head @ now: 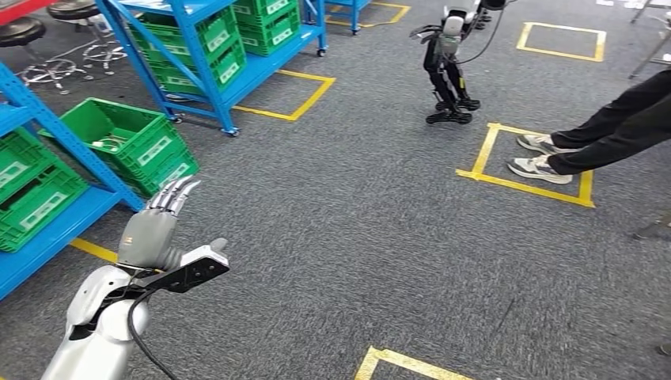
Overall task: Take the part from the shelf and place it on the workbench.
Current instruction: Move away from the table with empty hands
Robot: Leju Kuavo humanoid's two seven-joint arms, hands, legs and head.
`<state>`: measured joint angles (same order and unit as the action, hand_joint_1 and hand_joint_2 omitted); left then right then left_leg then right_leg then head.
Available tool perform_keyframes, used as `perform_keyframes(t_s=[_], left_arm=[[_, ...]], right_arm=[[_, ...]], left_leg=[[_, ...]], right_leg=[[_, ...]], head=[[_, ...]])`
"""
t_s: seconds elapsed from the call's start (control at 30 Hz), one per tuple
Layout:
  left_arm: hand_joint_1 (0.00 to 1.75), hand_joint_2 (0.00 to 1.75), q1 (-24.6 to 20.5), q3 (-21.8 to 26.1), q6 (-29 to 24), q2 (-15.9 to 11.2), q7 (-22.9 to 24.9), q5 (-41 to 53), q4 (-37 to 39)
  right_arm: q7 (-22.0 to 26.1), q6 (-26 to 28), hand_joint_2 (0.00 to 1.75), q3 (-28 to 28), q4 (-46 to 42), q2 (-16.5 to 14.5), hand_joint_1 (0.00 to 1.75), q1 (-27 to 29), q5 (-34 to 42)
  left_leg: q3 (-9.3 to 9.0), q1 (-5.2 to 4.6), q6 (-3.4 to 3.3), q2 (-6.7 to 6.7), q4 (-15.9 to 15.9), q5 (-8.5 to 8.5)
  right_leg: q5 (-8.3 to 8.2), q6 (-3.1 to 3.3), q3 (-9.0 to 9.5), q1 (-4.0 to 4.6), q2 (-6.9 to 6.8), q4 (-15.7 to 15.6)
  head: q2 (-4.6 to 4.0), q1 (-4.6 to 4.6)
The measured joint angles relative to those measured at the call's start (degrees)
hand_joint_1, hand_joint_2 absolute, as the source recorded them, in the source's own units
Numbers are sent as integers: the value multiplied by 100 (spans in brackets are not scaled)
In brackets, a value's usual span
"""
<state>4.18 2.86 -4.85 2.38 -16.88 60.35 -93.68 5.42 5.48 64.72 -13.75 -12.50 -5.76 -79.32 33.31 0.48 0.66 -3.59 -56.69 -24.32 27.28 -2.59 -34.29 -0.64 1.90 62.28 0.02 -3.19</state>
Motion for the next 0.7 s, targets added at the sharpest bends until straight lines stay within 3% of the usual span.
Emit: perform_keyframes(t_s=[0.07,0.13,0.2,0.27,0.3,0.37,0.43,0.5,0.53,0.57,0.63,0.7], left_arm=[[0,175,-3,0,-1,-1,0,0,-1],[0,175,6,-1,-2,-1,0,0,-1],[0,175,17,-7,-2,1,1,0,0],[0,175,17,-22,-2,5,1,0,0],[0,175,17,-32,-1,7,1,1,0],[0,175,25,-50,0,10,4,3,1],[0,175,28,-58,0,11,14,11,2],[0,175,14,-69,0,13,27,18,2],[0,175,3,-80,0,15,31,19,1],[0,175,-7,-92,-1,17,33,19,1],[0,175,-3,-108,-1,19,35,20,1],[0,175,1,-109,-1,19,37,20,1]], right_arm=[[-2,-1,0,0,0,0,0,-7,1],[-3,-1,0,1,0,0,0,-5,5],[-3,-2,0,2,0,0,0,-8,9],[-2,-3,0,2,0,1,0,-2,14],[-2,-3,0,2,0,1,0,7,17],[-3,-4,0,2,0,3,0,19,22],[-4,-5,0,2,0,4,0,12,25],[-4,-6,0,2,0,4,0,4,26],[-4,-5,0,2,0,4,0,4,27],[-4,-5,0,2,0,4,0,4,27],[-4,-4,0,2,0,4,0,1,28],[-3,-3,0,2,0,4,0,-6,28]], left_leg=[[38,0,76,-82,-9,20],[65,13,144,-117,7,45],[143,11,188,34,-150,-85],[415,-2,212,222,-749,-439],[599,-2,219,253,-1137,-620],[802,-2,219,263,-1574,-735],[596,-5,201,301,-1214,-461],[175,-28,168,494,-459,-156],[37,-40,146,578,-196,-88],[-29,-54,126,626,-51,-71],[-21,-58,69,557,1,-60],[-23,-37,7,472,26,-30]], right_leg=[[-50,38,130,-11,111,-282],[-78,121,122,6,48,-299],[-108,203,120,9,-24,-321],[-118,255,112,15,-112,-331],[-117,267,105,22,-165,-331],[-116,274,94,34,-272,-331],[-113,269,98,39,-367,-331],[-100,244,107,59,-446,-319],[-94,219,107,75,-483,-314],[-91,192,107,91,-522,-312],[-90,131,112,96,-603,-328],[12,64,60,77,-520,-202]], head=[[0,-5],[0,-9],[0,-27],[0,-55],[0,-61],[0,-61],[0,-60],[0,-64],[1,-61],[1,-57],[1,-47],[0,-38]])
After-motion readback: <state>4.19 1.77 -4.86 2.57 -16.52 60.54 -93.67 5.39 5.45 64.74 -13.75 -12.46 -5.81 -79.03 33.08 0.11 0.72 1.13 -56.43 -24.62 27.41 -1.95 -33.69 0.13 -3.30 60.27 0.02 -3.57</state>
